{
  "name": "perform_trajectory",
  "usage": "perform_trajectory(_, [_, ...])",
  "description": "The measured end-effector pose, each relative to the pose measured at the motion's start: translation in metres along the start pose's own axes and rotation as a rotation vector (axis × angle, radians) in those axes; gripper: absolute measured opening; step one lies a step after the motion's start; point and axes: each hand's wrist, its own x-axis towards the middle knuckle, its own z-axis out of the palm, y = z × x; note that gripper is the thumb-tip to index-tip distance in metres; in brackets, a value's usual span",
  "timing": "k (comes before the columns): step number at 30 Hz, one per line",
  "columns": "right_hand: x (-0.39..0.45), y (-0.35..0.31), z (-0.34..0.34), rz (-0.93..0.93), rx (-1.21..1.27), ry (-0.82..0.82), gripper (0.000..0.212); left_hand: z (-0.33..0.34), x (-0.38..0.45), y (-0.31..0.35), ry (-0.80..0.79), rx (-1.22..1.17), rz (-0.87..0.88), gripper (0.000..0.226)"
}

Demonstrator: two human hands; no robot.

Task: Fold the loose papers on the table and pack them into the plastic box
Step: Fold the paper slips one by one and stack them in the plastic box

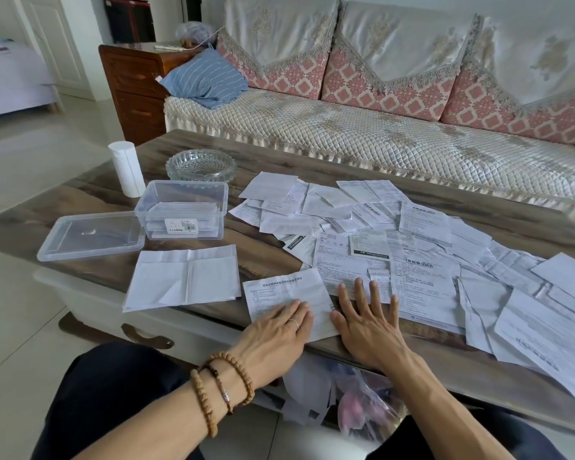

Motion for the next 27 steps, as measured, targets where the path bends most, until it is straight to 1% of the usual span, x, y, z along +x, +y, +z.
perform_trajectory(2, [0.0, 0.0, 0.0, 0.004, 0.006, -0.001, 0.062, 0.003, -0.008, -0.005, 0.002, 0.029, 0.006, 0.055])
perform_trajectory(4, [-0.001, 0.0, -0.002, 0.007, 0.01, -0.012, 0.061, 0.005, -0.015, -0.01, 0.025, 0.036, 0.014, 0.053])
perform_trajectory(7, [0.0, 0.001, -0.001, 0.001, 0.037, -0.014, 0.061, 0.009, -0.027, -0.021, 0.024, 0.036, 0.025, 0.065])
perform_trajectory(9, [0.0, 0.001, -0.001, 0.001, 0.05, -0.013, 0.061, 0.014, -0.036, -0.031, 0.089, 0.082, -0.002, 0.064])
perform_trajectory(11, [0.0, 0.001, -0.001, 0.009, 0.069, -0.015, 0.061, 0.015, -0.042, -0.039, 0.14, 0.128, -0.032, 0.053])
perform_trajectory(12, [-0.001, 0.0, -0.002, 0.017, 0.08, -0.017, 0.06, 0.014, -0.044, -0.041, 0.185, 0.119, -0.043, 0.052])
perform_trajectory(13, [-0.002, -0.002, -0.004, 0.021, 0.1, -0.009, 0.06, 0.012, -0.044, -0.044, 0.226, 0.095, -0.06, 0.059])
perform_trajectory(15, [-0.004, -0.007, -0.001, 0.029, 0.158, 0.037, 0.058, 0.008, -0.042, -0.045, 0.271, -0.002, -0.093, 0.069])
perform_trajectory(17, [-0.007, -0.015, -0.001, 0.039, 0.27, 0.13, 0.056, -0.005, -0.038, -0.044, 0.292, -0.141, -0.146, 0.062])
perform_trajectory(19, [-0.01, -0.025, -0.006, 0.047, 0.457, 0.242, 0.049, -0.014, -0.034, -0.047, 0.291, -0.351, -0.226, 0.05])
perform_trajectory(20, [-0.012, -0.027, -0.01, 0.062, 0.56, 0.268, 0.047, -0.015, -0.031, -0.048, 0.303, -0.451, -0.244, 0.048])
perform_trajectory(22, [-0.017, -0.031, -0.017, 0.077, 0.83, 0.272, 0.055, -0.016, -0.026, -0.05, 0.331, -0.645, -0.253, 0.045])
perform_trajectory(23, [-0.02, -0.033, -0.02, 0.042, 0.933, 0.289, 0.061, -0.018, -0.026, -0.052, 0.361, -0.71, -0.247, 0.045])
perform_trajectory(24, [-0.023, -0.036, -0.022, -0.038, 0.937, 0.331, 0.067, -0.019, -0.026, -0.057, 0.394, -0.756, -0.236, 0.045])
perform_trajectory(25, [-0.021, -0.039, -0.023, -0.139, 0.822, 0.374, 0.068, -0.019, -0.027, -0.061, 0.418, -0.774, -0.223, 0.045])
perform_trajectory(26, [-0.015, -0.042, -0.021, -0.237, 0.66, 0.445, 0.061, -0.019, -0.029, -0.067, 0.429, -0.768, -0.207, 0.045])
perform_trajectory(27, [-0.007, -0.045, -0.021, -0.307, 0.51, 0.556, 0.048, -0.02, -0.032, -0.073, 0.434, -0.754, -0.191, 0.046])
